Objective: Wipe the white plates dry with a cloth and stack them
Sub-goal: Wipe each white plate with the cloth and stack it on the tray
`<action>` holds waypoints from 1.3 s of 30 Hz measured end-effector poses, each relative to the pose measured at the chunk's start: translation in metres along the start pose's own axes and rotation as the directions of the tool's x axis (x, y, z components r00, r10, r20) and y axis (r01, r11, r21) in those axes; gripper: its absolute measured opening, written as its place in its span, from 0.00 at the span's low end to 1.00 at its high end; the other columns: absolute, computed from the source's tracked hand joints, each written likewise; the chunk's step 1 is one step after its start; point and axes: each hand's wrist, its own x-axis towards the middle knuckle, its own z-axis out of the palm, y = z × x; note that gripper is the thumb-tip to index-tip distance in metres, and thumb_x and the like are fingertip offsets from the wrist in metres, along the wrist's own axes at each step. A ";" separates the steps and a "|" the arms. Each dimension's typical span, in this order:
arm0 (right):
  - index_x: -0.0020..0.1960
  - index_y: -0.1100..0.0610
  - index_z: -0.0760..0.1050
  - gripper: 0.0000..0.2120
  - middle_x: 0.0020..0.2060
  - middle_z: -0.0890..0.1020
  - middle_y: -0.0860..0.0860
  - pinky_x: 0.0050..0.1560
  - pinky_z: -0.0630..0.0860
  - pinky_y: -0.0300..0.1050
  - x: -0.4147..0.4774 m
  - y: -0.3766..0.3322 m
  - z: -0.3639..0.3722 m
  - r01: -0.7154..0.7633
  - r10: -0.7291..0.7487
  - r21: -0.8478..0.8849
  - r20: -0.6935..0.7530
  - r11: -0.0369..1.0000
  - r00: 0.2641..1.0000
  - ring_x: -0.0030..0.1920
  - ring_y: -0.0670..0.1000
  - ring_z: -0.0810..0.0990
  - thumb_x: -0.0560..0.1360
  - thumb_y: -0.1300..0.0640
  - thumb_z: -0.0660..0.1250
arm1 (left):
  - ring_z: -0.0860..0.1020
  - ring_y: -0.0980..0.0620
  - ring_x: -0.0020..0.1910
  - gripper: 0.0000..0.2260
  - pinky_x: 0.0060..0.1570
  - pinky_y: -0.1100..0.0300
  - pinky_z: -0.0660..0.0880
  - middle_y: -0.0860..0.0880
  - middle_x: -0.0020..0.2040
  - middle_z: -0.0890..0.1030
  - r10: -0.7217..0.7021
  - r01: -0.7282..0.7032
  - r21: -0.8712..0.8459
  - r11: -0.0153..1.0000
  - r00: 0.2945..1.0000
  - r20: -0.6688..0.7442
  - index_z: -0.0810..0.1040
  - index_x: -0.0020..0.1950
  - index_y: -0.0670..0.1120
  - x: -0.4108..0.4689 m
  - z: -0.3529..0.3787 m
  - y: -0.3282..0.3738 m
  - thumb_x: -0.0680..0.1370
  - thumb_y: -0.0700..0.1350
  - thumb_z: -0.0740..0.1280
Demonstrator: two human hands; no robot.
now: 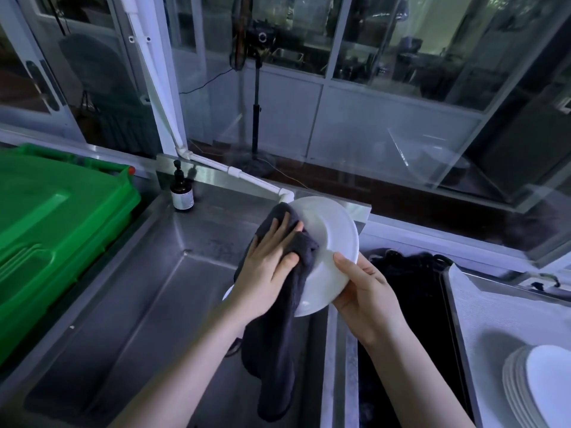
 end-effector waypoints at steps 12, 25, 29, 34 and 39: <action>0.55 0.62 0.84 0.13 0.52 0.85 0.63 0.45 0.82 0.47 0.002 -0.015 -0.013 0.052 -0.052 -0.027 0.033 0.998 0.998 0.50 0.57 0.85 0.72 0.60 0.68 | 0.49 0.60 0.79 0.22 0.76 0.43 0.49 0.56 0.79 0.56 0.063 -0.062 0.035 0.997 0.998 -0.011 0.56 0.76 0.55 -0.022 0.005 0.010 0.81 0.50 0.50; 0.56 0.66 0.81 0.13 0.51 0.84 0.66 0.49 0.81 0.53 -0.013 0.005 -0.011 0.022 0.012 -0.219 0.153 0.976 0.988 0.49 0.61 0.84 0.73 0.61 0.71 | 0.48 0.59 0.79 0.22 0.76 0.42 0.44 0.59 0.79 0.57 0.216 -0.219 0.040 0.975 0.974 0.073 0.63 0.77 0.56 0.031 0.004 0.025 0.82 0.53 0.50; 0.58 0.63 0.82 0.13 0.53 0.84 0.65 0.48 0.81 0.50 -0.012 -0.009 -0.014 0.041 -0.003 -0.230 0.161 0.972 0.987 0.50 0.59 0.84 0.74 0.61 0.71 | 0.53 0.56 0.79 0.20 0.78 0.48 0.51 0.54 0.79 0.59 0.015 -0.046 -0.221 0.974 0.990 -0.142 0.60 0.75 0.54 0.028 -0.001 0.002 0.83 0.44 0.53; 0.58 0.61 0.83 0.15 0.54 0.85 0.61 0.47 0.81 0.46 -0.006 -0.025 -0.016 0.068 -0.051 -0.138 0.126 0.988 0.991 0.51 0.56 0.85 0.72 0.59 0.71 | 0.50 0.56 0.80 0.25 0.78 0.53 0.48 0.55 0.80 0.53 -0.085 0.032 -0.207 0.978 0.964 -0.252 0.53 0.74 0.67 -0.011 0.017 0.004 0.82 0.44 0.52; 0.53 0.62 0.84 0.12 0.49 0.85 0.61 0.44 0.82 0.47 0.001 -0.019 -0.011 0.046 -0.036 -0.104 0.094 0.994 0.995 0.46 0.56 0.85 0.74 0.60 0.66 | 0.49 0.55 0.80 0.25 0.76 0.46 0.49 0.55 0.81 0.52 0.105 -0.085 0.140 0.987 0.984 -0.144 0.53 0.79 0.57 -0.023 0.037 0.039 0.81 0.48 0.49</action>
